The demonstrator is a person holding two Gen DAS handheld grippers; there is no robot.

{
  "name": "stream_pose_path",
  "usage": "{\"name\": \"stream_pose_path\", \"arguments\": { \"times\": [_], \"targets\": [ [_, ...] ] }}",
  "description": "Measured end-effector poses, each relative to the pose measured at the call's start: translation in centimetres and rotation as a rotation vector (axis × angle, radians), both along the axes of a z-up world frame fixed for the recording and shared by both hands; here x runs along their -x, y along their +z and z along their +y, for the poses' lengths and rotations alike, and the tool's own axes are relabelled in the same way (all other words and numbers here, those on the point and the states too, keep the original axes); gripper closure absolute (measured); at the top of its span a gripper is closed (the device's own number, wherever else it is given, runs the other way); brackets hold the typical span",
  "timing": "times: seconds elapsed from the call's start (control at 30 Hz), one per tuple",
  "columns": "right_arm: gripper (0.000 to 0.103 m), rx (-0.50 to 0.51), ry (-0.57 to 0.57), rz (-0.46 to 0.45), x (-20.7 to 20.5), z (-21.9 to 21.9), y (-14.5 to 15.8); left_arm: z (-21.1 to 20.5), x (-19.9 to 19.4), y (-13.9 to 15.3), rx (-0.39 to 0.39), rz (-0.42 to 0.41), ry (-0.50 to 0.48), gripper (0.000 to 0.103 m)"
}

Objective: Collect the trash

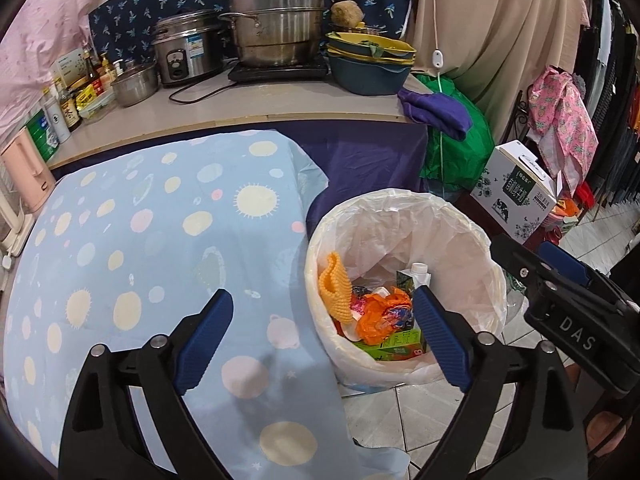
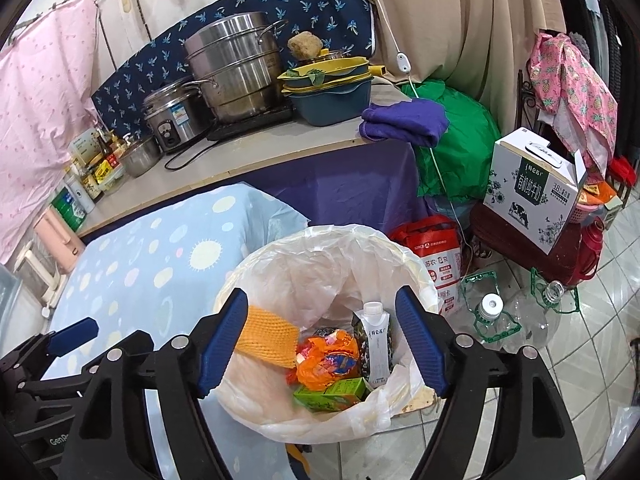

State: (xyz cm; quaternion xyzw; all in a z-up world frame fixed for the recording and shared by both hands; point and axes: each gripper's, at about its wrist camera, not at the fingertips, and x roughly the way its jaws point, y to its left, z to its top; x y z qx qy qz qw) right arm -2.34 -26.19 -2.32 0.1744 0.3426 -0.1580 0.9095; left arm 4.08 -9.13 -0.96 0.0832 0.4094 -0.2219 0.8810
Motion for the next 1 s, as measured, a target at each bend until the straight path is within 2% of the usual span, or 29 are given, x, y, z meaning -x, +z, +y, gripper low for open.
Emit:
{"name": "stream_pose_path", "arguments": {
  "times": [0.2,0.67,0.93,1.0],
  "targets": [
    [0.019,0.036,0.026,0.034,0.4,1.1,0.1,1.2,0.5,-0.4,-0.027,-0.007,0.026,0.010],
    [0.019,0.084,0.081,0.145,1.6,2.9,0.3,2.9,2.2,-0.2,-0.089,0.023,0.056,0.009],
    [0.017,0.049,0.101,0.157,2.4,3.5,0.5,3.7,2.6,-0.1,-0.097,0.047,0.084,0.009],
    [0.012,0.045,0.102,0.160,2.5,3.6,0.5,3.9,2.8,-0.1,-0.098,0.048,0.087,0.009]
  ]
}}
